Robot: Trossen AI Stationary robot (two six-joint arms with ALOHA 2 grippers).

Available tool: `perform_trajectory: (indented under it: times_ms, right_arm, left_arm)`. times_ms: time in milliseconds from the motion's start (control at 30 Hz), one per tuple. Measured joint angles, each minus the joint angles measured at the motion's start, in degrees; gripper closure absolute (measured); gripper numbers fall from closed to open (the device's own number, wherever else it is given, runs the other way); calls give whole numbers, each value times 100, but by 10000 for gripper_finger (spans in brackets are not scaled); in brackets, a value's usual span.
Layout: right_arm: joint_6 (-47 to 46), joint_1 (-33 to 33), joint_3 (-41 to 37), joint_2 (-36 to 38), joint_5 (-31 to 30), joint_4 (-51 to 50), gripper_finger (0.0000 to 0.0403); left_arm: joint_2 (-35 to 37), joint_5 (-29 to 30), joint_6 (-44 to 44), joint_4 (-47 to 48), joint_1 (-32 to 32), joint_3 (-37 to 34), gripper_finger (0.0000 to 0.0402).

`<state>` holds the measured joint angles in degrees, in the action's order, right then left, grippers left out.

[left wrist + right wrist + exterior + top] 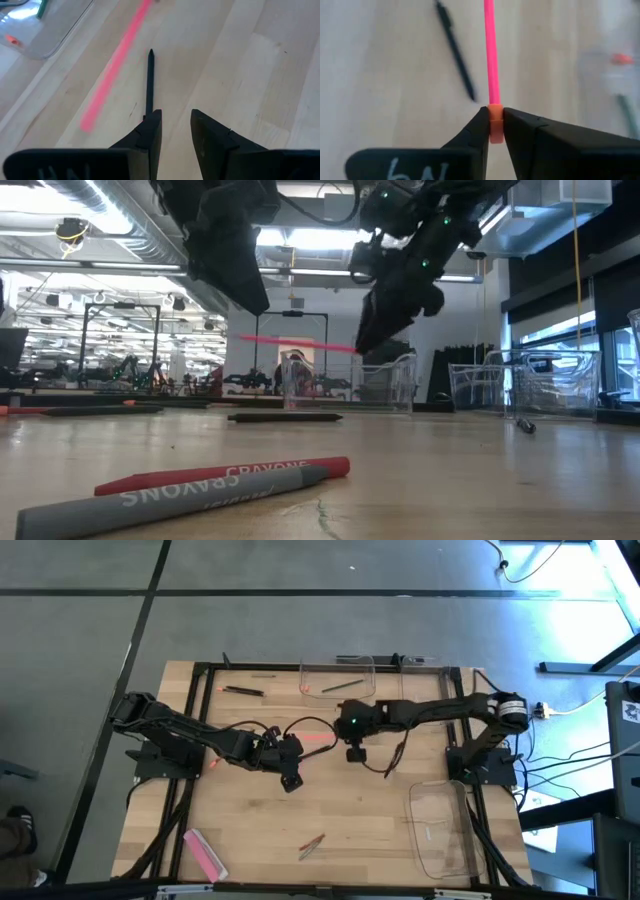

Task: Sort crayons/erasers/pens/pencils in bins
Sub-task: Put the pink pencil into the top left transparent bin

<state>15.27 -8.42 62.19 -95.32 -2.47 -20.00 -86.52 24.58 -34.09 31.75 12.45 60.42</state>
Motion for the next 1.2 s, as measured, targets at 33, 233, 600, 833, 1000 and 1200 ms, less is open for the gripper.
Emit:
perform_trajectory:
  times_ms: [33,233,600,833,1000,1200]
  right_arm:
    - [3,-65,0,81,-86,-37,349]
    - [152,-484,2,451,-558,-234,349]
    - [473,-1266,2,527,-1292,63,349]
    - [497,-1756,4,478,-1065,428,349]
    - [499,-1975,9,345,-954,625,349]
    - [486,-2109,9,-14,-755,756,349]
  left_arm:
    - [0,4,1,-31,1,0,305]
    - [0,262,20,-63,2,0,305]
    - [0,2029,284,-292,-7,0,305]
    - [0,2612,284,-296,-23,0,305]
    - [0,2556,284,-295,-33,0,305]
    - [0,2544,282,-300,-33,0,305]
